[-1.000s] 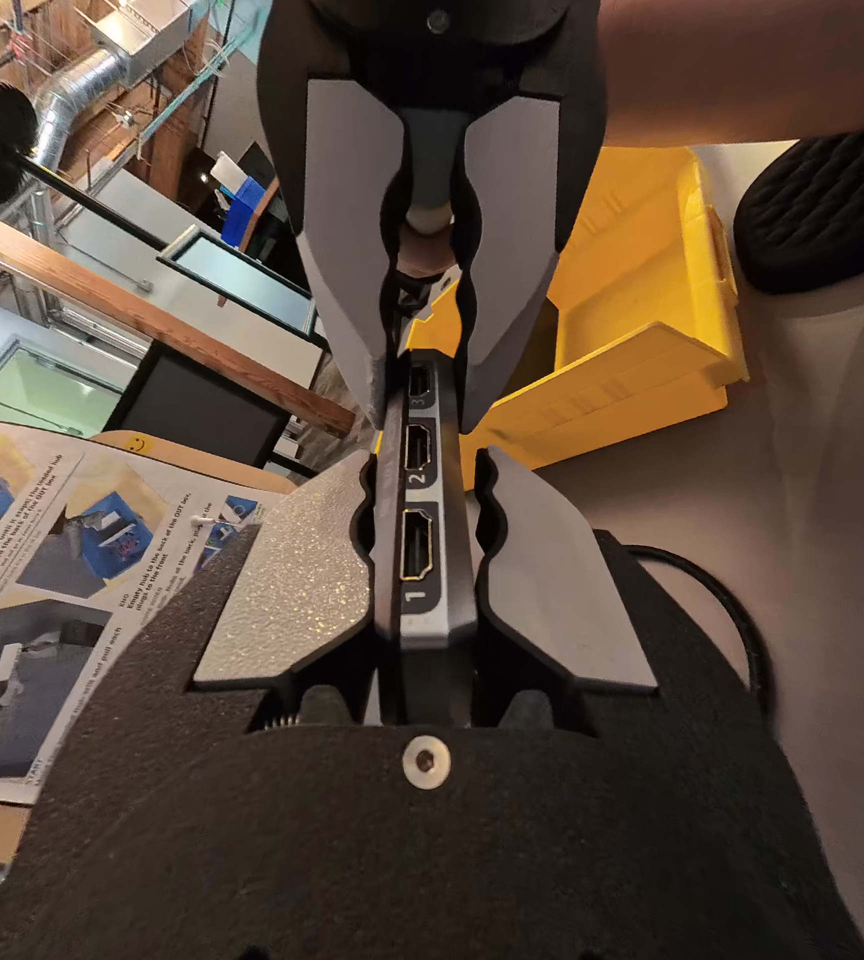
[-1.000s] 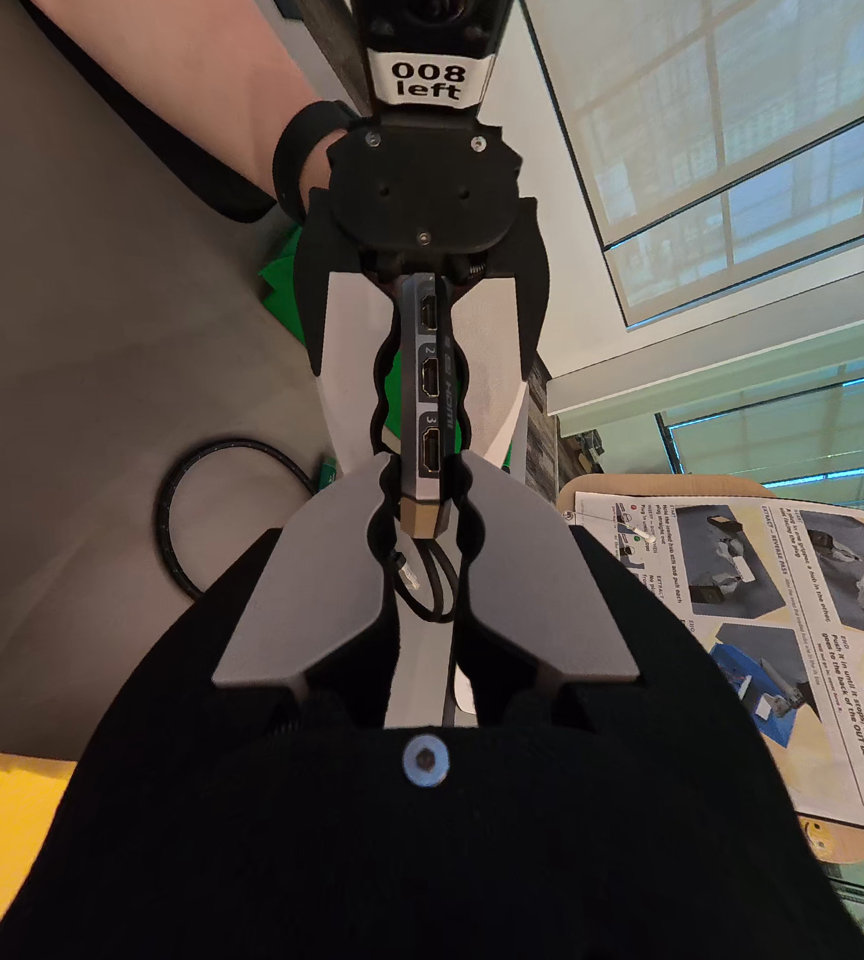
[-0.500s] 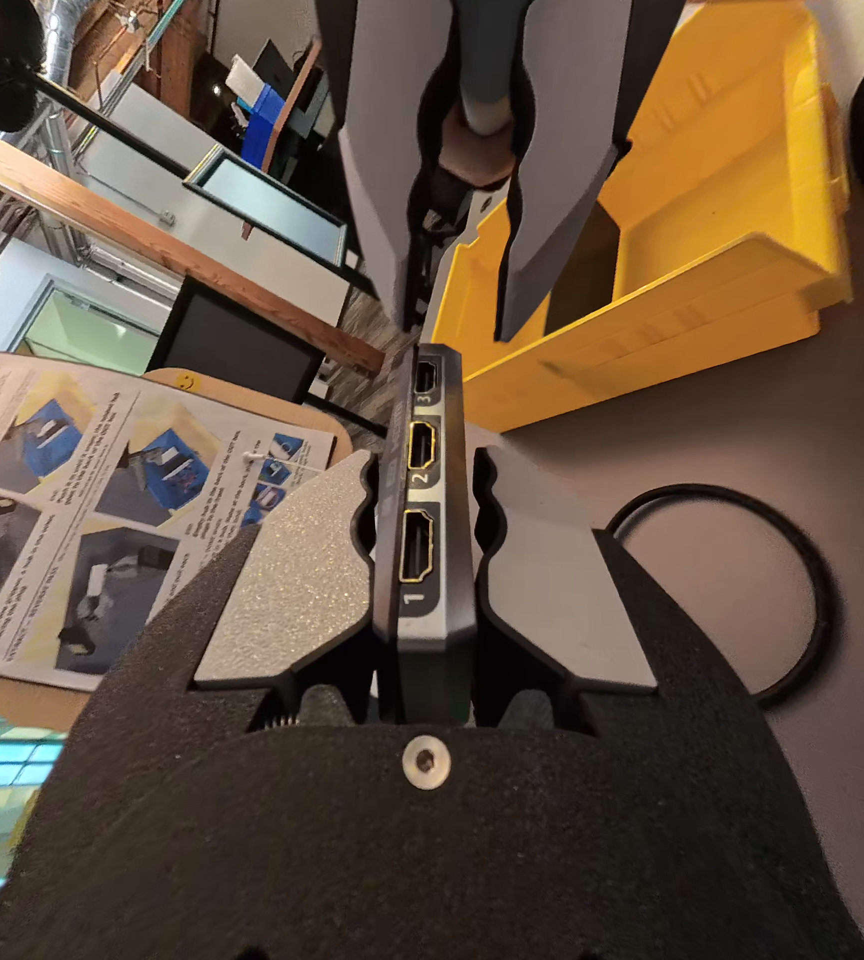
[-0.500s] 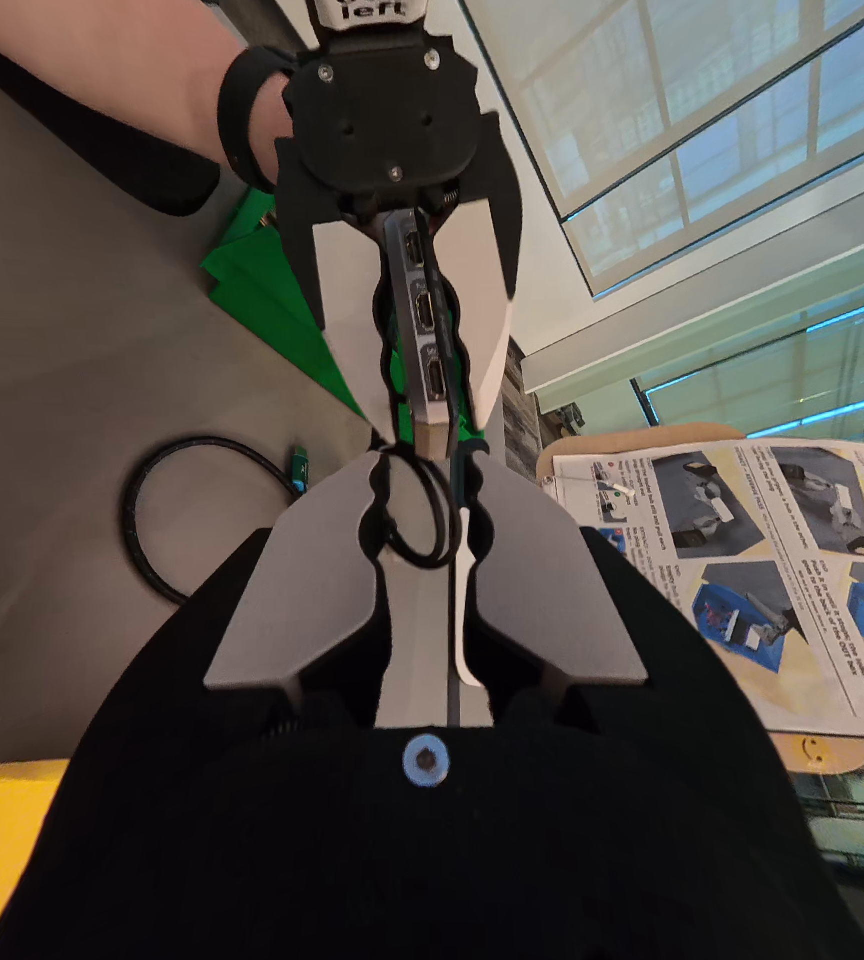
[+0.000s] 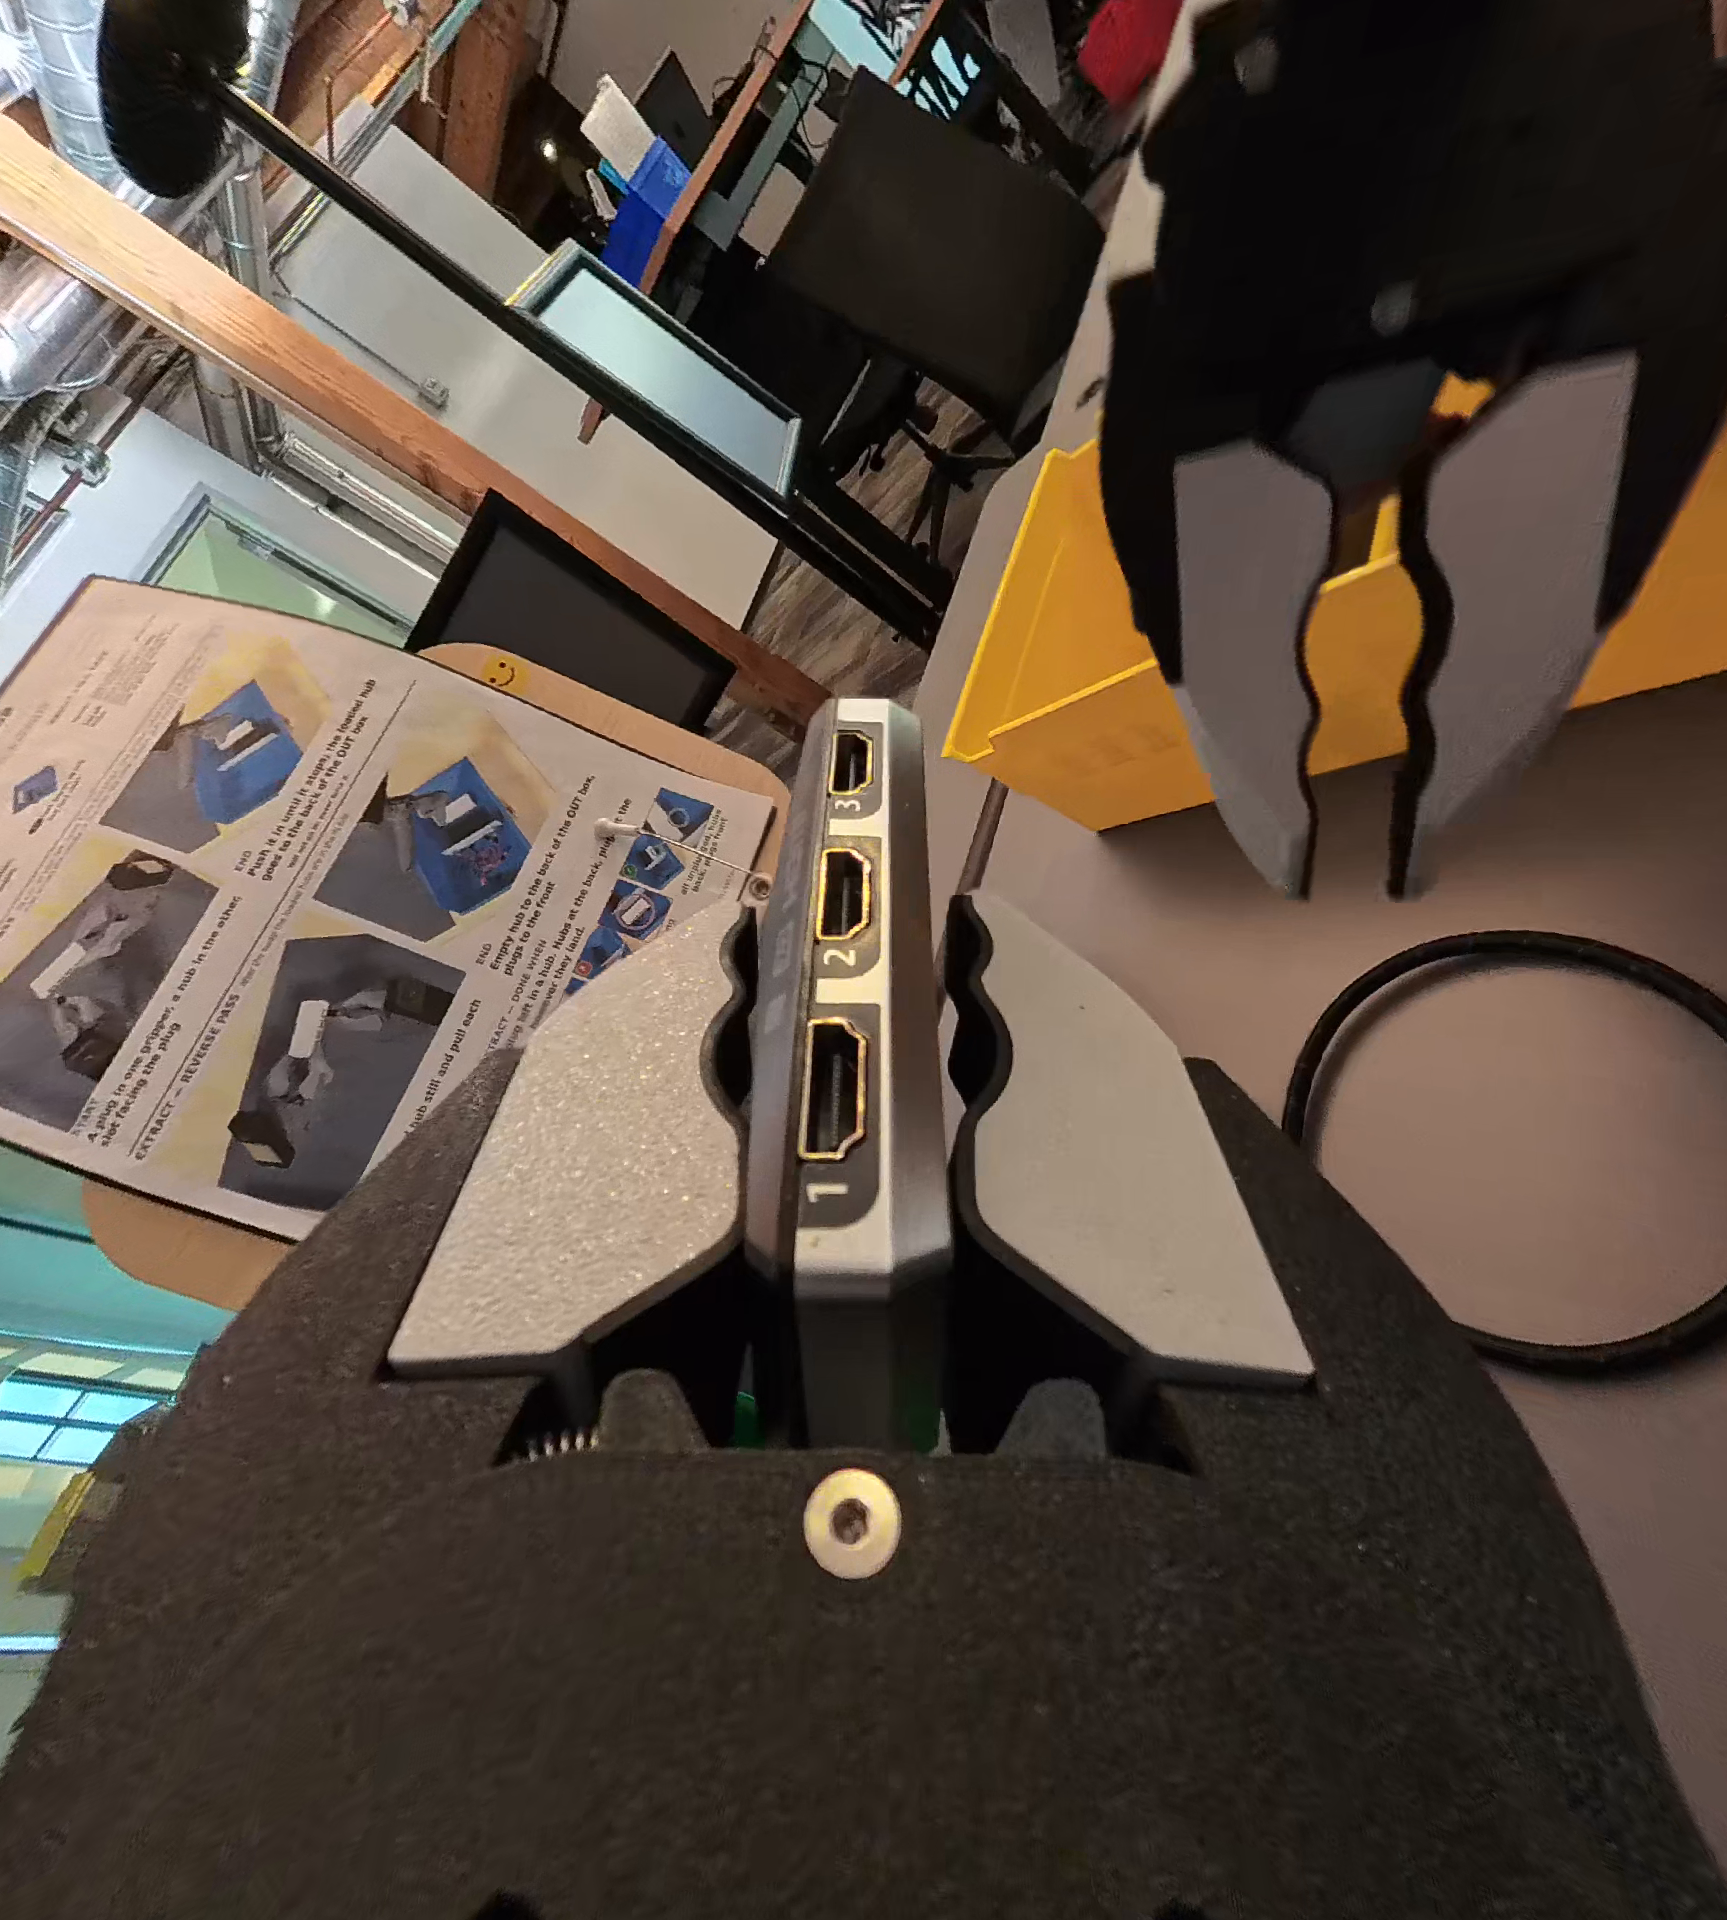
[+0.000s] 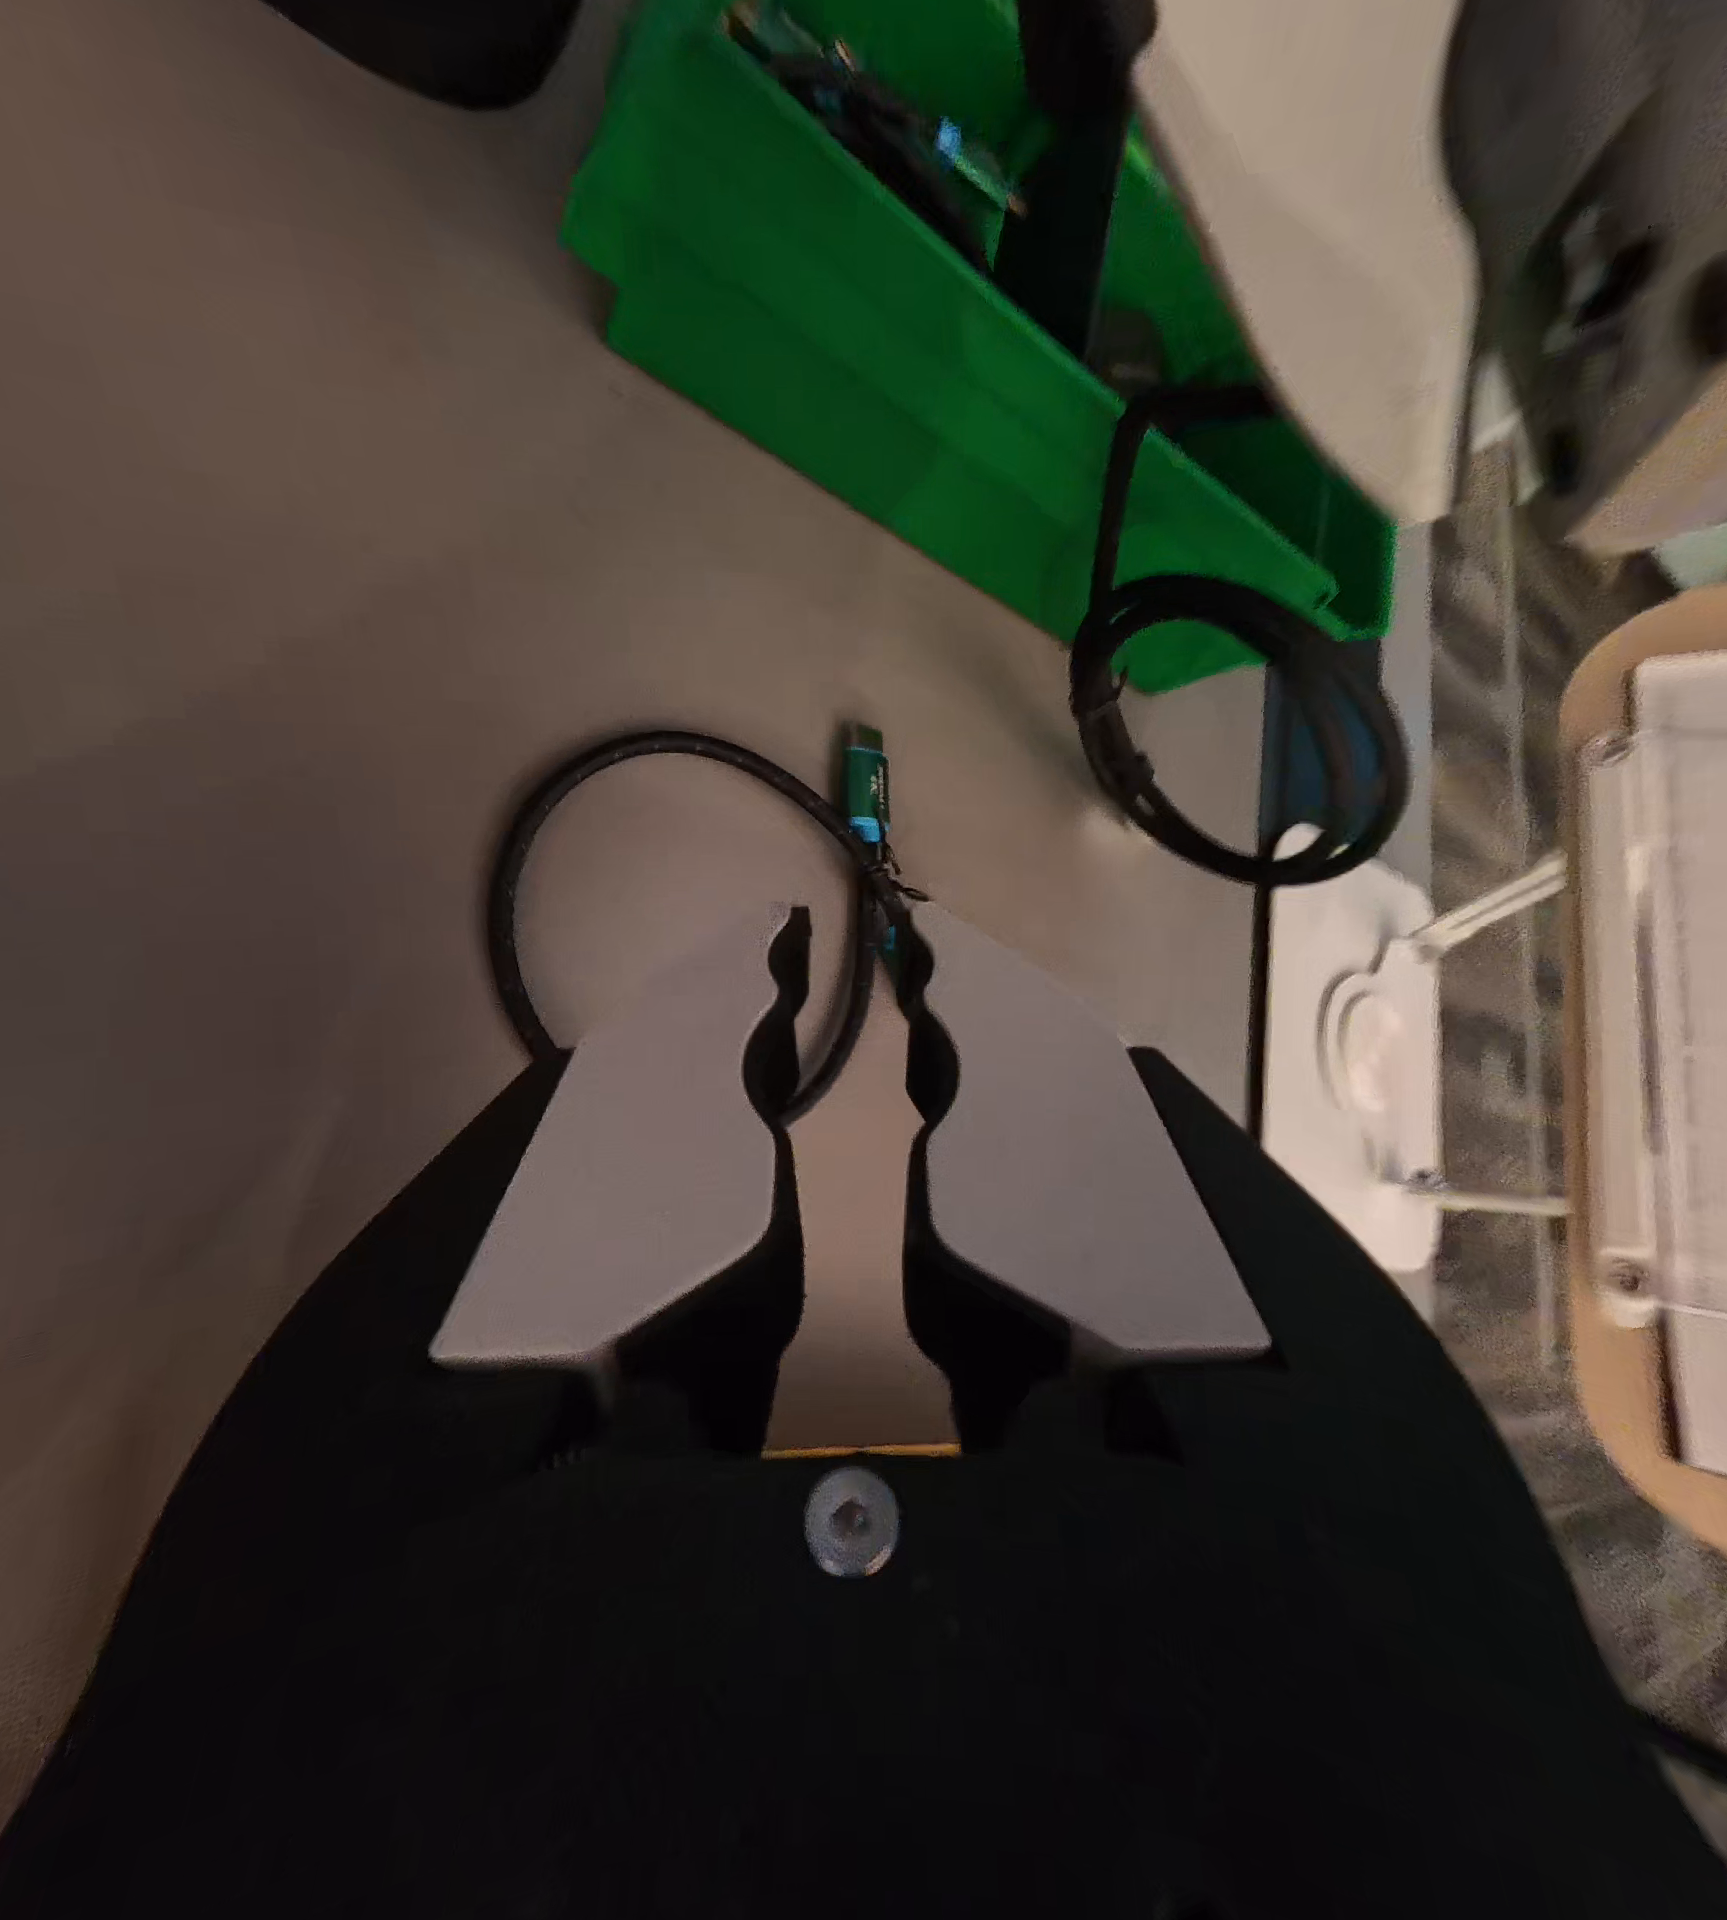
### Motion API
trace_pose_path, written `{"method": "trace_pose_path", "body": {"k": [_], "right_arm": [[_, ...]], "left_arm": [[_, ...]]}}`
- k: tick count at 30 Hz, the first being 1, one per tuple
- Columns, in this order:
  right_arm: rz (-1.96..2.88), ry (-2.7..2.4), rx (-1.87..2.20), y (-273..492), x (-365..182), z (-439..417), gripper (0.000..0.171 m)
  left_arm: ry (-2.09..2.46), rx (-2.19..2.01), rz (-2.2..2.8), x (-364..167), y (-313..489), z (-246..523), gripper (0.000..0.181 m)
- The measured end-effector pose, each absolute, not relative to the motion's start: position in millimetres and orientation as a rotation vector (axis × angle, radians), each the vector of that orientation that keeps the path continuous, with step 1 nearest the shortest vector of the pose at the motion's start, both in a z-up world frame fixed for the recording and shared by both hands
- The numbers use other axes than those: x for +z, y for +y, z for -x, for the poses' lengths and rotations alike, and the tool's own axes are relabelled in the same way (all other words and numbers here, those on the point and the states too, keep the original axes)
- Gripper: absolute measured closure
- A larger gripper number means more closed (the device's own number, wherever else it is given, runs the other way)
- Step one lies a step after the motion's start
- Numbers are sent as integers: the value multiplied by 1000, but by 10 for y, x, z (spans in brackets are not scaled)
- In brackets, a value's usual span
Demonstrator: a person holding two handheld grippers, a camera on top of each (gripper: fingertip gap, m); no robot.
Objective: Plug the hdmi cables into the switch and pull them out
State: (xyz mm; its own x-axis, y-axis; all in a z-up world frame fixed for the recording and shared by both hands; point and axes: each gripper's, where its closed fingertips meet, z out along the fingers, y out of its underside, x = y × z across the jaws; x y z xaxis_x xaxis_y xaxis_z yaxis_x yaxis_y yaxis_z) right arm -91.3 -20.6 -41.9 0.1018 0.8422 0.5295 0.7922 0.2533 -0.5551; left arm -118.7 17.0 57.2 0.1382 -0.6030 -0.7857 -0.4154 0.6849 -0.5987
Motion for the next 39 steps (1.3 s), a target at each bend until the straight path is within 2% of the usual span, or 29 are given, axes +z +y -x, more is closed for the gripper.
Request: {"method": "trace_pose_path", "body": {"k": [6, 8, 11, 15, 18, 24, 26, 31, 35, 39], "right_arm": [[1763, -1176, 389, -63, -347, 1373, 155], [1791, -1099, 367, 19, -434, 1422, 155], [1797, -1159, 182, 215, -679, 1348, 155], [1896, -1329, 233, 281, -974, 1413, 158], [2048, -1318, 384, 252, -933, 1545, 163], [1831, -1569, 442, 265, -870, 1573, 164], [1792, -1573, 532, 240, -831, 1590, 163], [1755, -1739, 334, 423, -1035, 1304, 160], [1808, -1835, 347, 432, -1216, 1309, 151], [1819, -1909, 305, 485, -1394, 1287, 150]], "left_arm": [[1405, -242, 900, 739, 234, 1326, 146], [1381, -278, 899, 800, 237, 1369, 146], [1360, -311, 893, 874, 232, 1427, 146], [1336, -345, 888, 959, 226, 1498, 146], [1314, -370, 894, 999, 250, 1540, 146], [1287, -407, 897, 1038, 288, 1596, 146], [1277, -416, 894, 1062, 297, 1627, 146], [1263, -426, 885, 1117, 301, 1681, 146], [1264, -429, 880, 1126, 293, 1683, 146], [1269, -428, 877, 1117, 288, 1671, 146]]}}
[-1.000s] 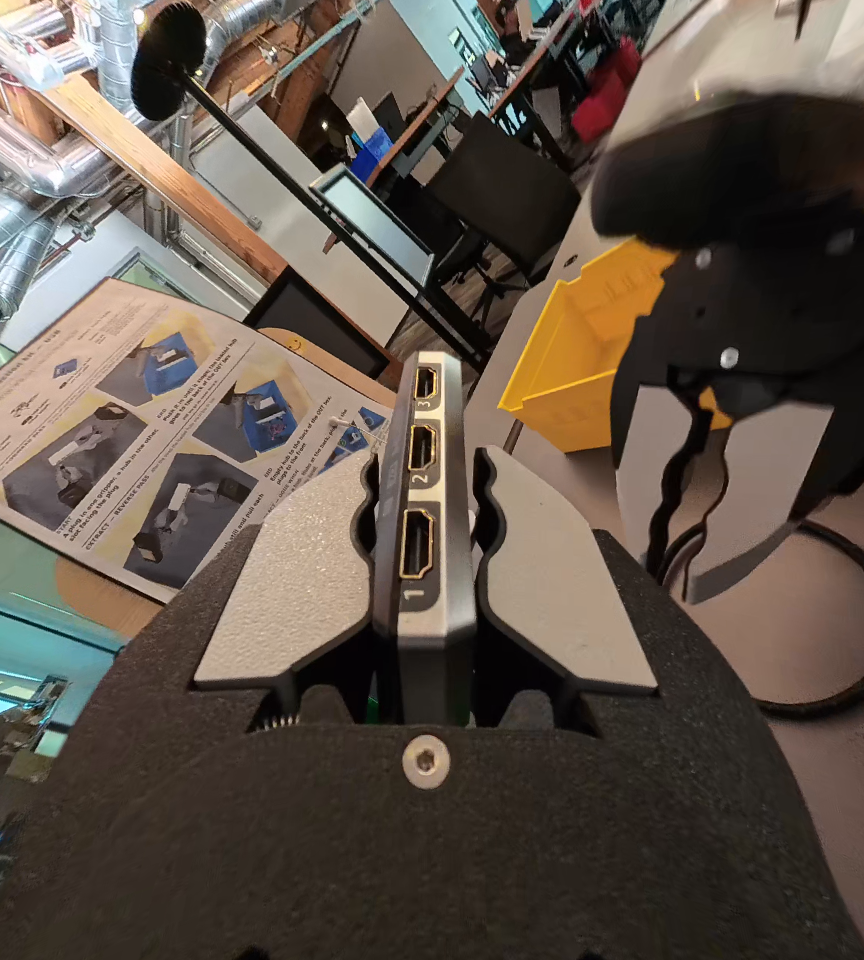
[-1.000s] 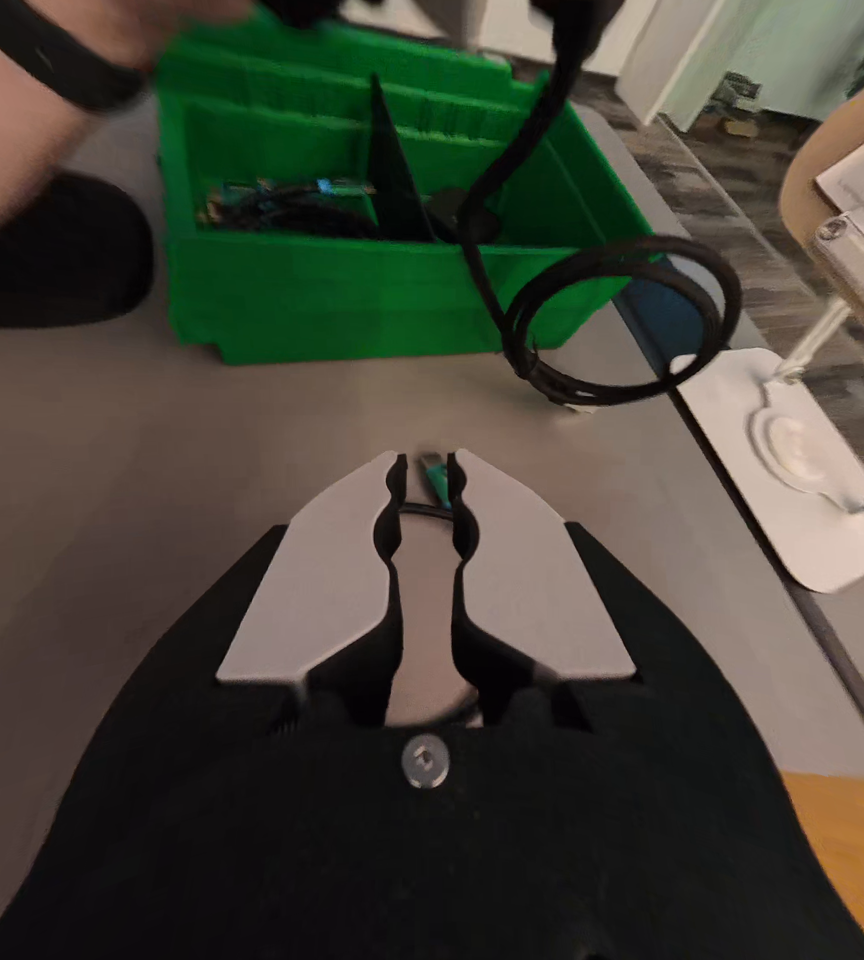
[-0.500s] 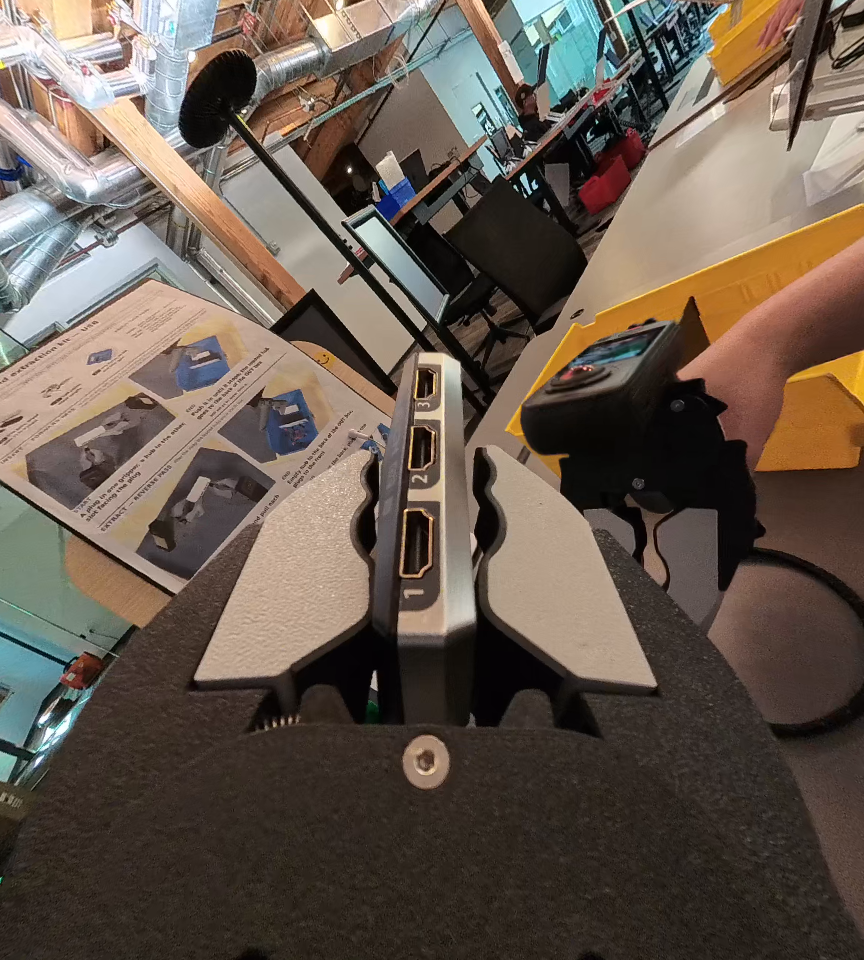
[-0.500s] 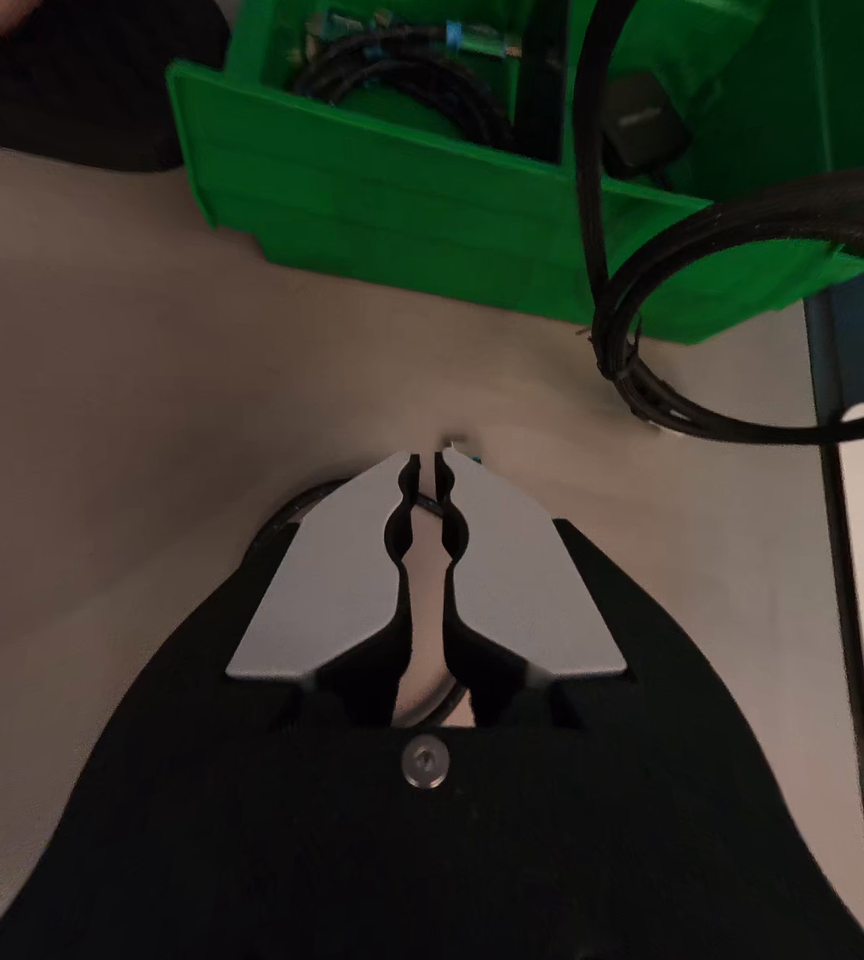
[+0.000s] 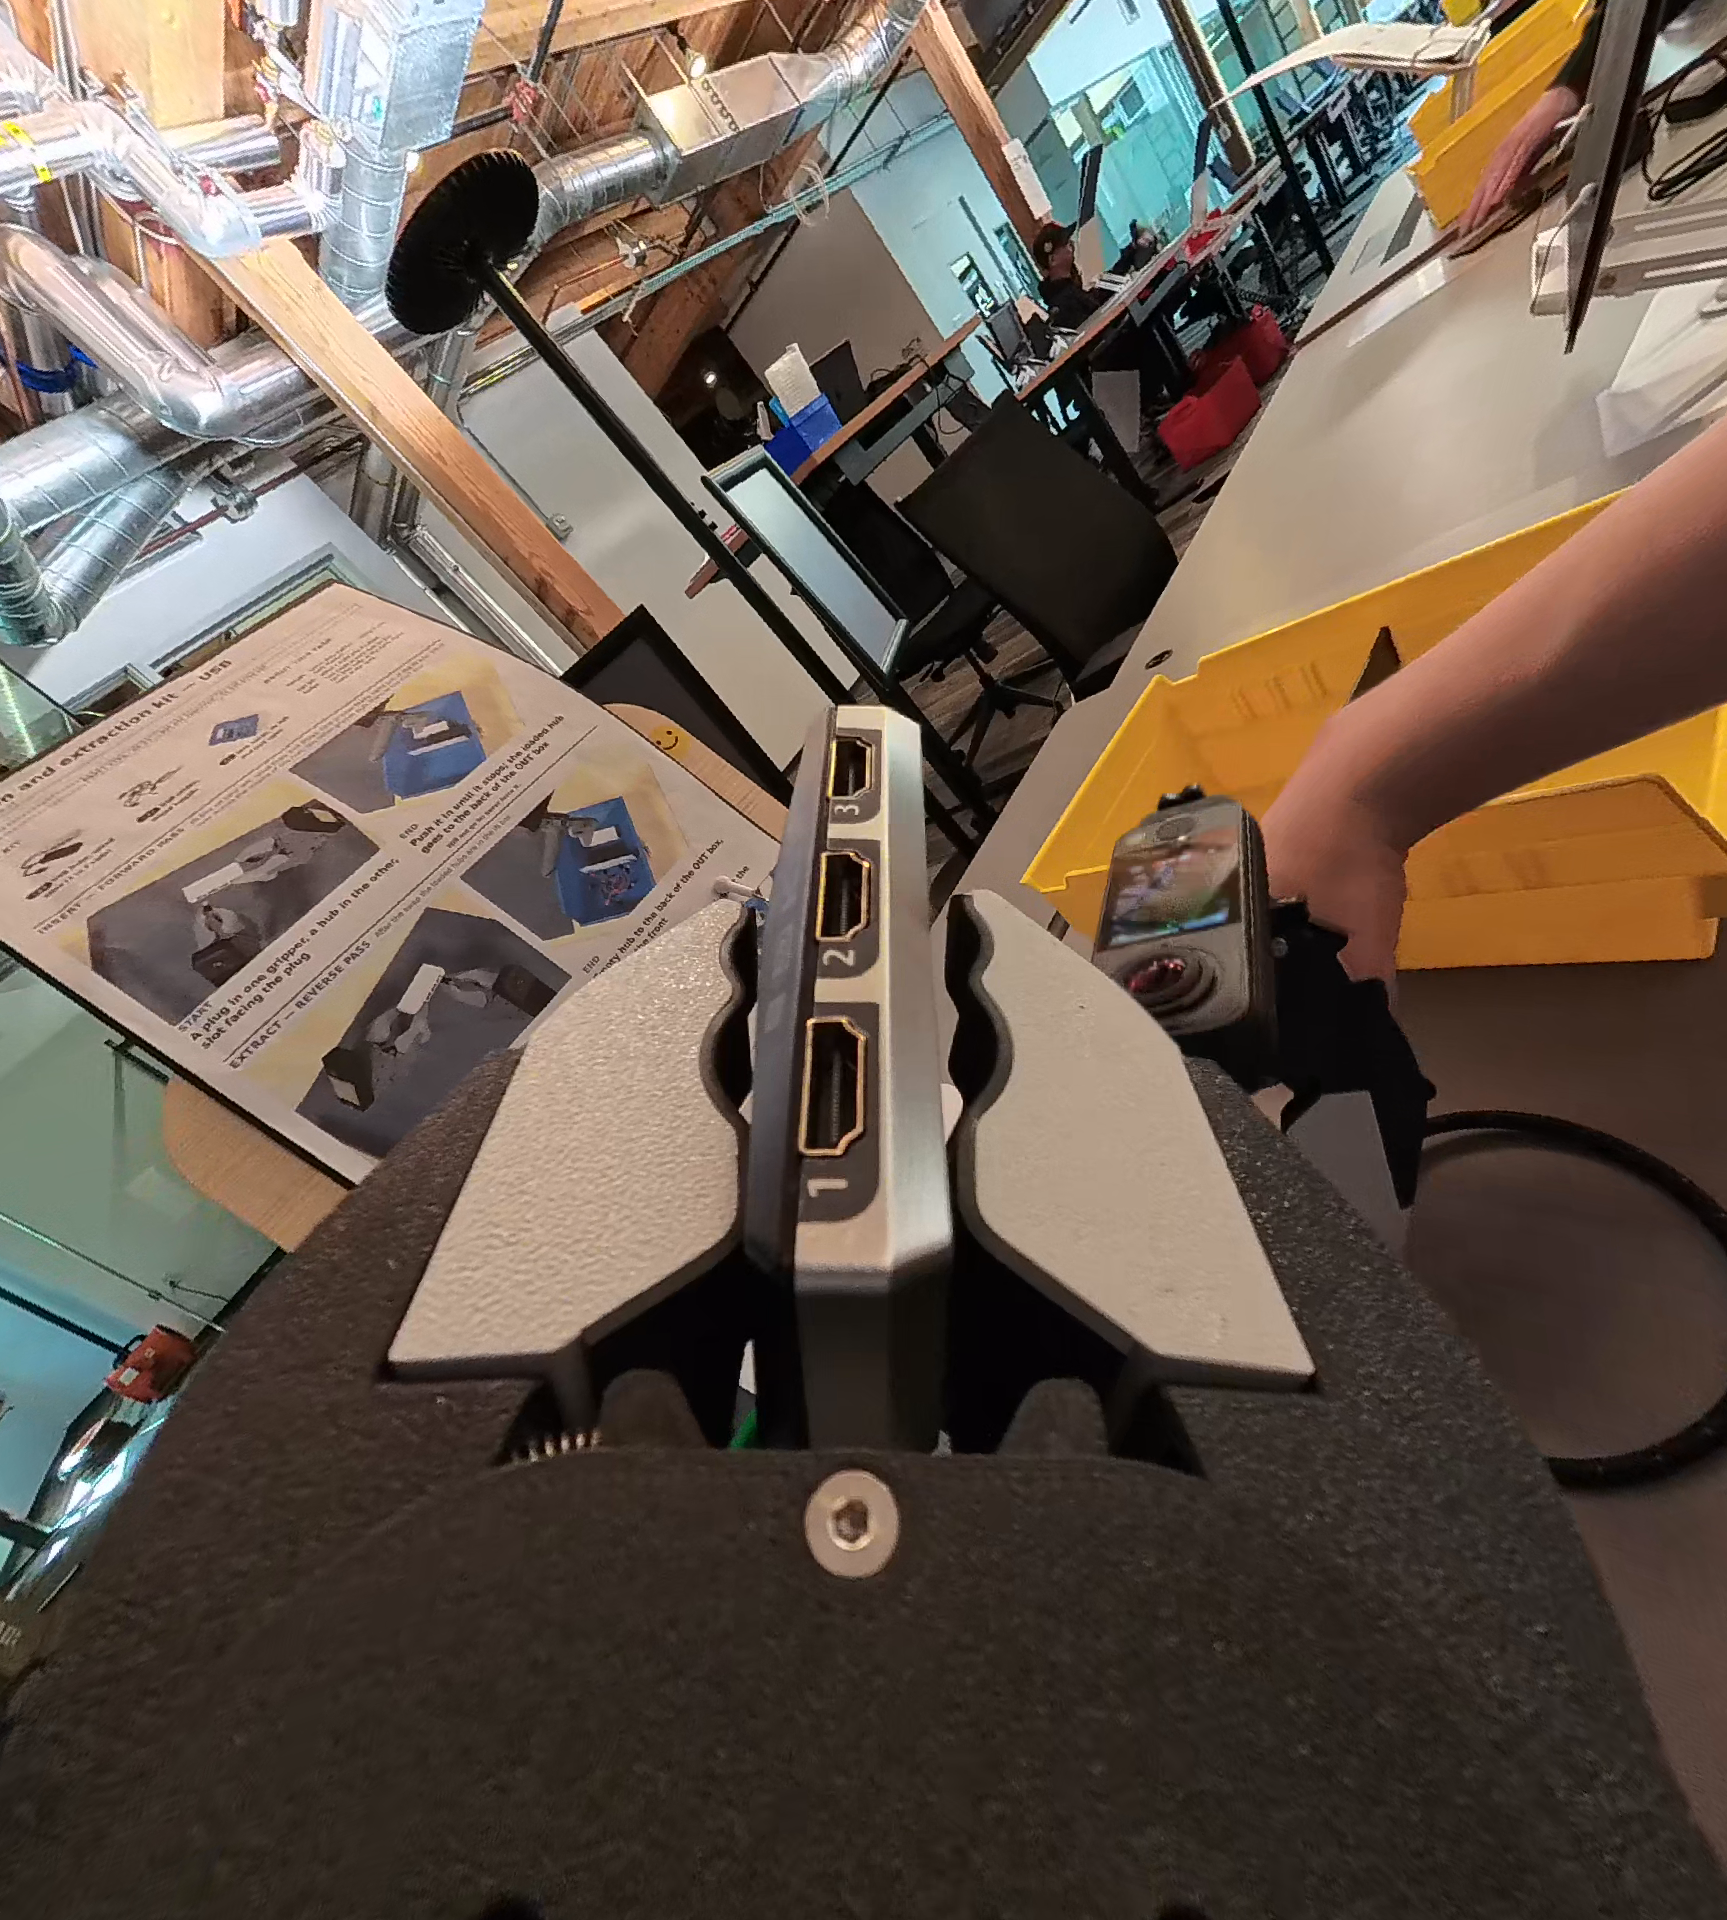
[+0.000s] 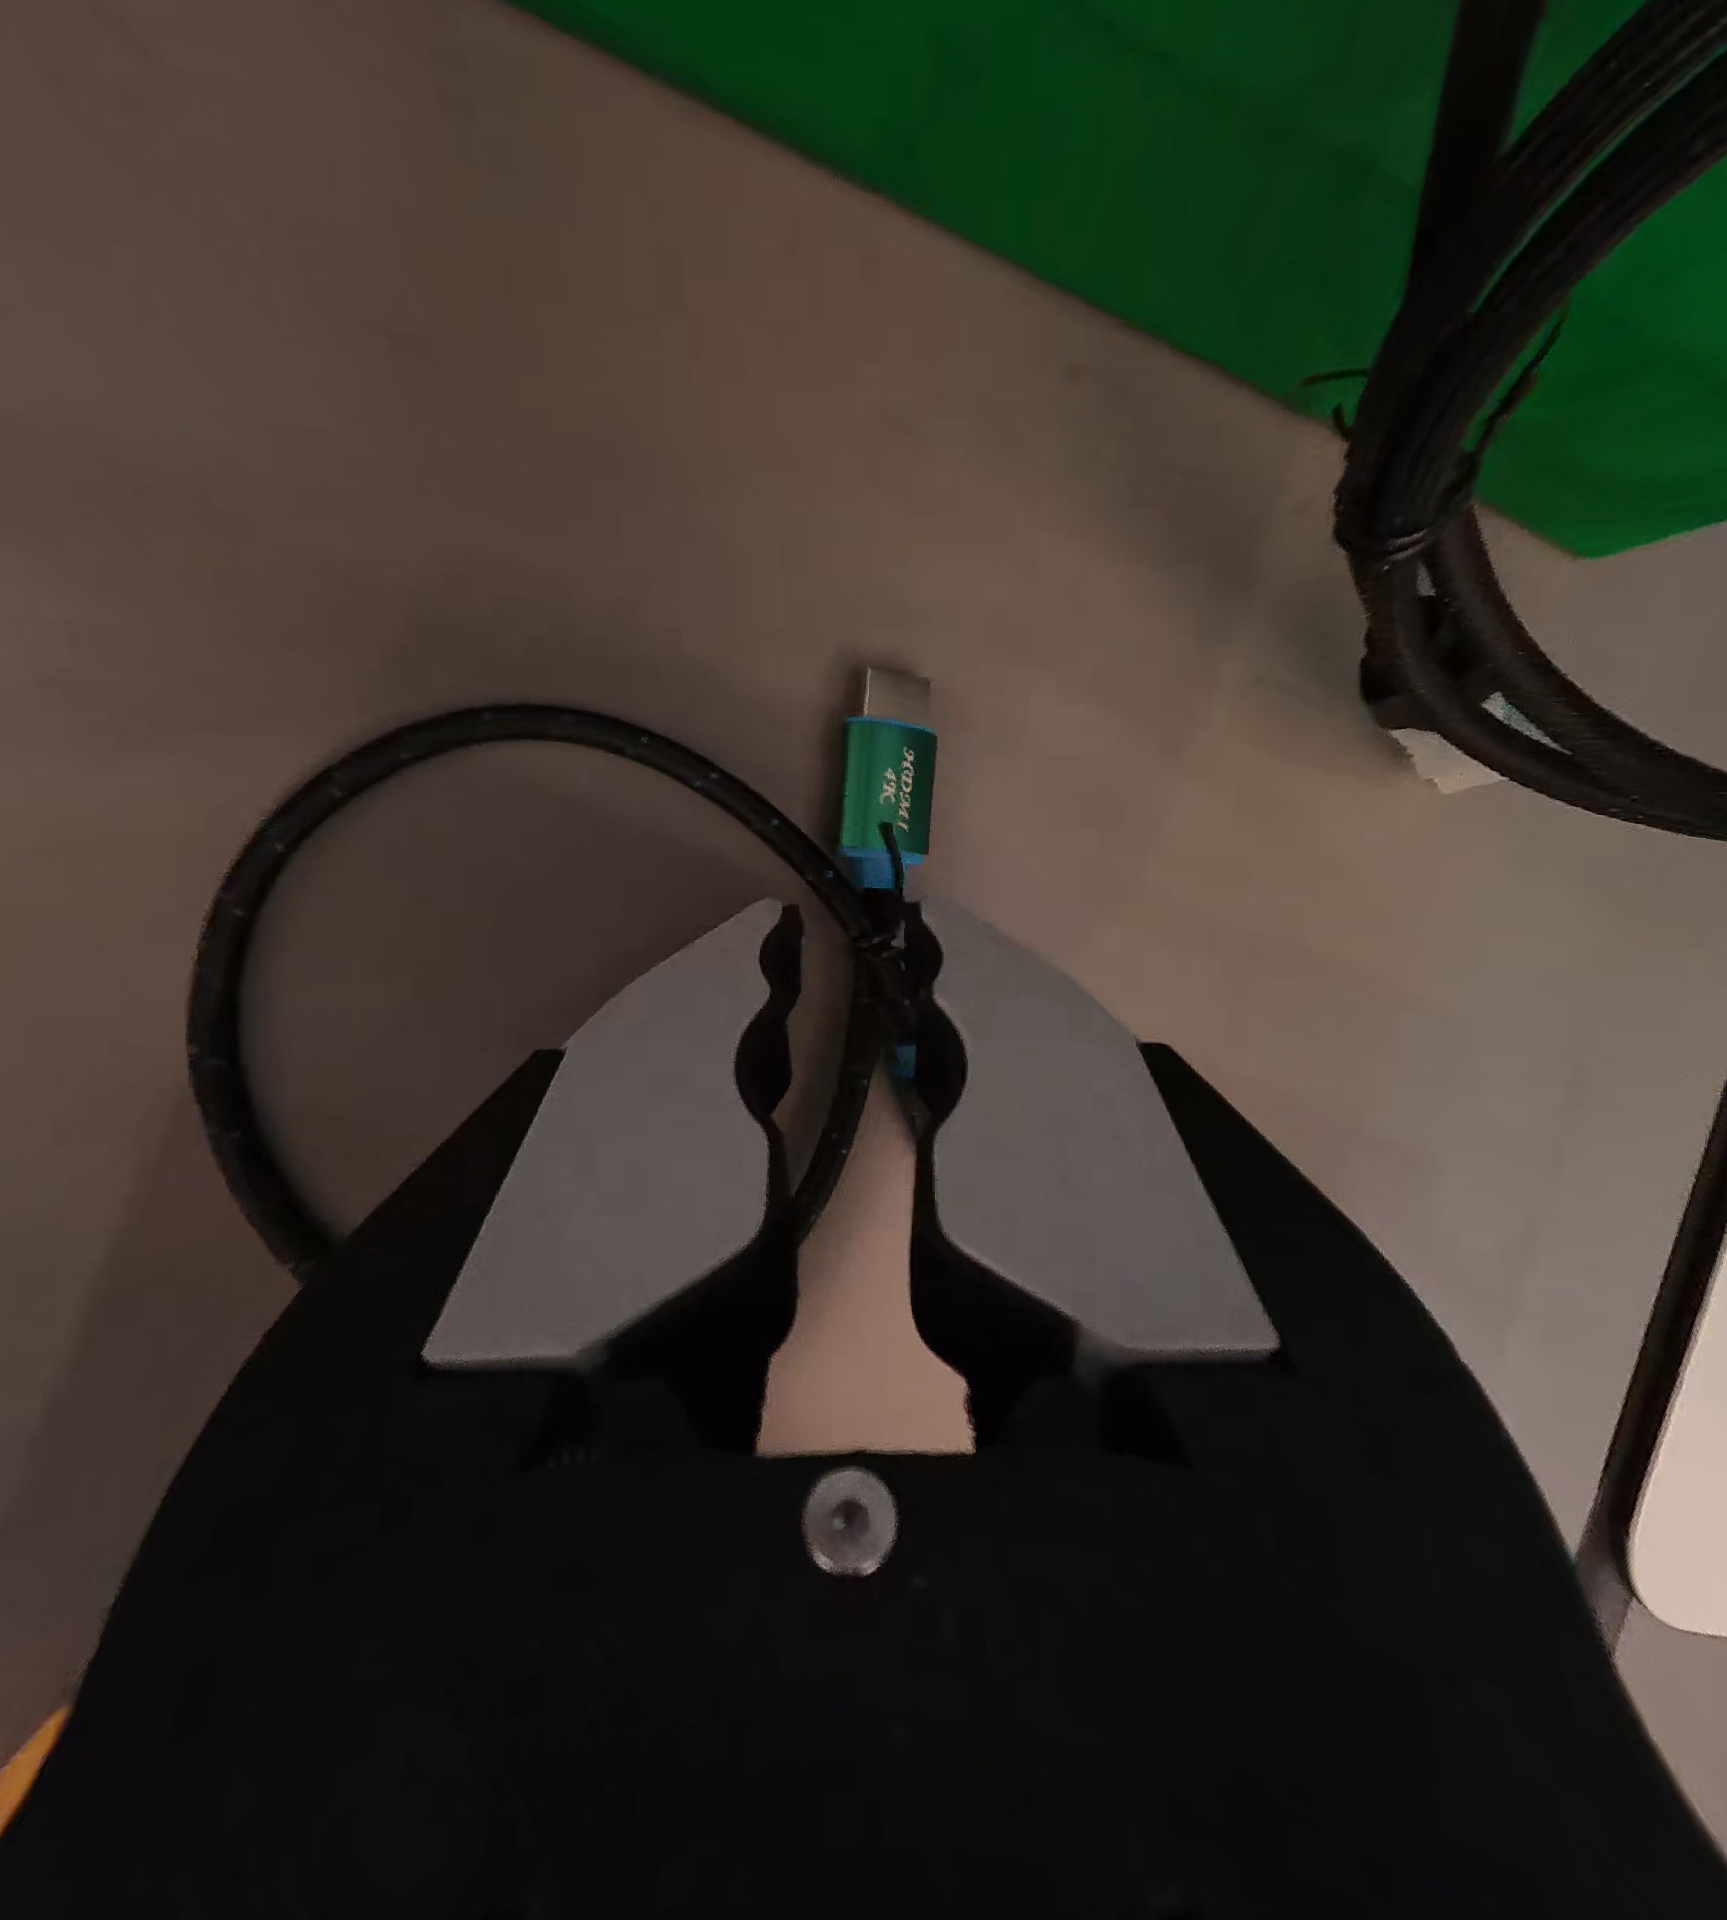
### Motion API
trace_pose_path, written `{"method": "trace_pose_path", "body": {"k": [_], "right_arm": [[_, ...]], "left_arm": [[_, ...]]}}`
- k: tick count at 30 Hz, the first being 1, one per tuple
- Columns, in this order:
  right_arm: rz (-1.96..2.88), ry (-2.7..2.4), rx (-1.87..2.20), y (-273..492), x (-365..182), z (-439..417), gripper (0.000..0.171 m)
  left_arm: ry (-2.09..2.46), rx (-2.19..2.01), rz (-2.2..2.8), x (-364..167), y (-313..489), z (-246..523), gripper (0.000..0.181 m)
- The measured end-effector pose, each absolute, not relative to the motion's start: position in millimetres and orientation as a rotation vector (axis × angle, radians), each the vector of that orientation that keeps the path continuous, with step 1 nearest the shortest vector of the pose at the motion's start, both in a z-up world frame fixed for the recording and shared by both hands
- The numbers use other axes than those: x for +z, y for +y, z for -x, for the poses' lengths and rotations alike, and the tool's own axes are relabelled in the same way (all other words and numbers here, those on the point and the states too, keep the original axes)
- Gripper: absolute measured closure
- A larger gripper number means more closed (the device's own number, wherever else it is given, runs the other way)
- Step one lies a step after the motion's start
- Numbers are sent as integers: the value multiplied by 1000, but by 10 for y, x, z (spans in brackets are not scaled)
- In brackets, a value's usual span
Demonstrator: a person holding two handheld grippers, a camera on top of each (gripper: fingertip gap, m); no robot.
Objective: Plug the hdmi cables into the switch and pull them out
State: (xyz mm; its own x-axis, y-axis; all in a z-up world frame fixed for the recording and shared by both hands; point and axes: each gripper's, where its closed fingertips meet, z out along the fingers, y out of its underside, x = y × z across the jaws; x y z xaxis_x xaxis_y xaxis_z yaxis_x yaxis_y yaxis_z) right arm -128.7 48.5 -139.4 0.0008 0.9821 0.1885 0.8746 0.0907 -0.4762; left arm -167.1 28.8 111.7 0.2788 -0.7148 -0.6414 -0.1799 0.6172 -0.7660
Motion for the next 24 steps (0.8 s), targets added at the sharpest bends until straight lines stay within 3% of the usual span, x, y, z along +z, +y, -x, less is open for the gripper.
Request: {"method": "trace_pose_path", "body": {"k": [9, 15, 24], "right_arm": [[1884, -1933, 296, 574, -1565, 1246, 145], [2066, -1882, 441, 513, -1591, 1248, 153], [1890, -2120, 544, -298, -1483, 1484, 159]], "left_arm": [[1286, -425, 874, 1090, 277, 1640, 146], [1282, -414, 869, 1094, 276, 1638, 146], [1254, -408, 869, 1115, 311, 1663, 145]]}}
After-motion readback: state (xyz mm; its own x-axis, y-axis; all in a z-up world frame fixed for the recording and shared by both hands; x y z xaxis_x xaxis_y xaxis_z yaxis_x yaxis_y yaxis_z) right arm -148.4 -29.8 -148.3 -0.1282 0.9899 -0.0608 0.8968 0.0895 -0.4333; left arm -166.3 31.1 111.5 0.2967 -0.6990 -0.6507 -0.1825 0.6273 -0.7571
